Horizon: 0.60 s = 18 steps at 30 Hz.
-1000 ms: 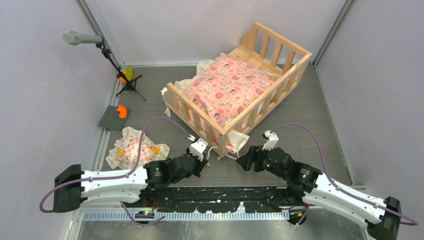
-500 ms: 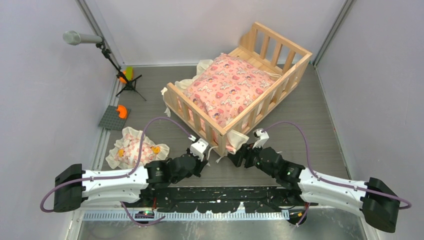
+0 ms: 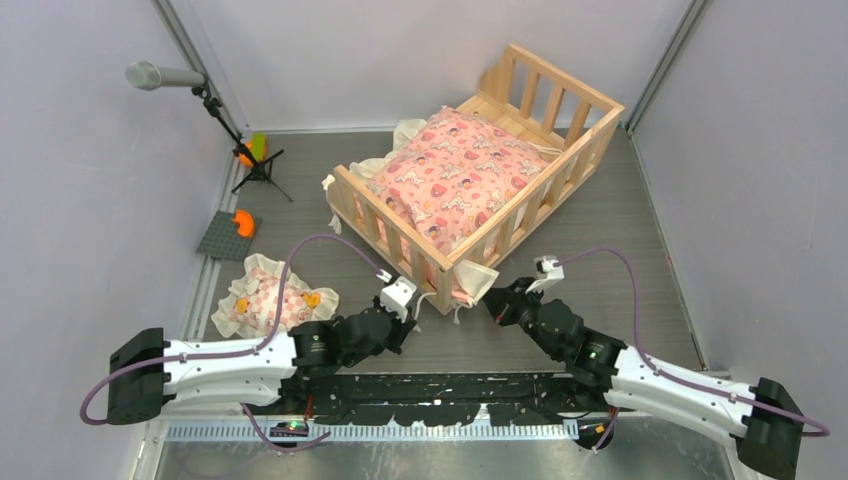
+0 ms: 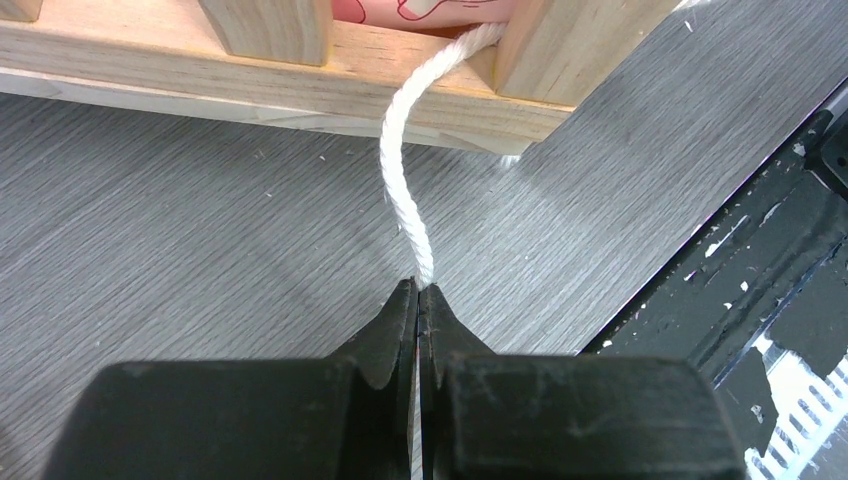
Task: Set up the pet bed
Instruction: Cross the ropes on the bed frame.
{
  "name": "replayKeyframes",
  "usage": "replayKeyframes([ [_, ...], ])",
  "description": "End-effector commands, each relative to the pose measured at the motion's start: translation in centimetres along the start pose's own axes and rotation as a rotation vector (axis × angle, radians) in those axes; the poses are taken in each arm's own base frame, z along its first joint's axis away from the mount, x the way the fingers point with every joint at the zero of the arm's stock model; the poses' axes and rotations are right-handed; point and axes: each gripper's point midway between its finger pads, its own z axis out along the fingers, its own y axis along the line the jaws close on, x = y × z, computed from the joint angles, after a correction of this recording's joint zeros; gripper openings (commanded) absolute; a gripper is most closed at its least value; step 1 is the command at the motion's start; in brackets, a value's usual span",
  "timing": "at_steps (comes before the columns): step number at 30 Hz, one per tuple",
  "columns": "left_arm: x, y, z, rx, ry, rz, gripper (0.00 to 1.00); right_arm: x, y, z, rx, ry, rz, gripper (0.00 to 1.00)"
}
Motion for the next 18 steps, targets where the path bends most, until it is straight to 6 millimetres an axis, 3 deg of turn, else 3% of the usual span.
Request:
replayKeyframes([
  [1,-2.8,-0.8,-0.3,0.023,-0.084,-0.044,0.0,-2.6,-2.2,-1.2,0.122,-0.12,0.065,0.03],
  [5,-2.8,-0.7,-0.4,0.021,-0.087,-0.045,0.0,-4.3,-4.9,-2.9,0.279,-0.173,0.067,0.01],
  [9,-3.0,-0.7,-0.5,0.02,-0.089,-0.045,0.0,-4.6,-6.9,-4.3,0.404,-0.159,0.052,0.0],
  [11,-3.1,-0.7,-0.6,0.02,-0.093,-0.044,0.0,-3.8,-6.1,-4.3,0.376,-0.095,0.049,0.06],
  [16,-2.9,-0.4,-0.8,0.013,-0.083,-0.033,0.0,0.7,-2.0,-3.7,0.135,0.136,0.048,0.43],
  [18,-2.9,-0.4,-0.9,0.014,-0.084,-0.034,0.0,2.0,-0.1,-3.7,0.009,0.195,0.046,0.48],
])
